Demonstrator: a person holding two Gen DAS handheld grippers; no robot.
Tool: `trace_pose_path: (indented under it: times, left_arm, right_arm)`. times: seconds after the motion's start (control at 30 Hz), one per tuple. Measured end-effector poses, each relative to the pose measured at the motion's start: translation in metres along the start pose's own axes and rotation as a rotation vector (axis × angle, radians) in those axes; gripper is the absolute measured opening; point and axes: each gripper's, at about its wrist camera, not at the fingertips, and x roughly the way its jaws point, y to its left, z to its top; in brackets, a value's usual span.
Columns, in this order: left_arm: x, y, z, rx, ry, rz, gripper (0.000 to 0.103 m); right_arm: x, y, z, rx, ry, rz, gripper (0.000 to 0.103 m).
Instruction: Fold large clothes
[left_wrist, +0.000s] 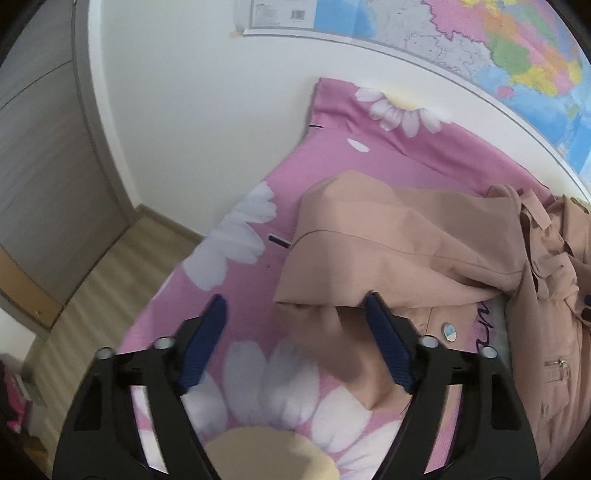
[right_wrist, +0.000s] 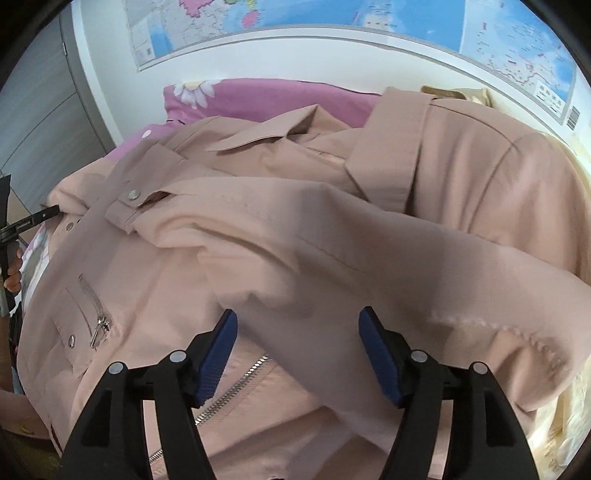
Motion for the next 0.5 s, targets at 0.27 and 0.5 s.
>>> trace_pose_path:
  times: [0.27, 0.5]
  left_arm:
    - [-0.037, -0.005, 0.062, 0.025, -0.221, 0.181, 0.004]
    - [-0.087, -0.074, 0.091, 0.246, -0.452, 0.247, 0.004]
  right_arm:
    - [-0.008, 0.002, -0.001, 0.028, -0.021, 0.009, 0.067]
    - [-0.007, 0.004, -0.002, 0.035, -0.022, 0.036, 0.067]
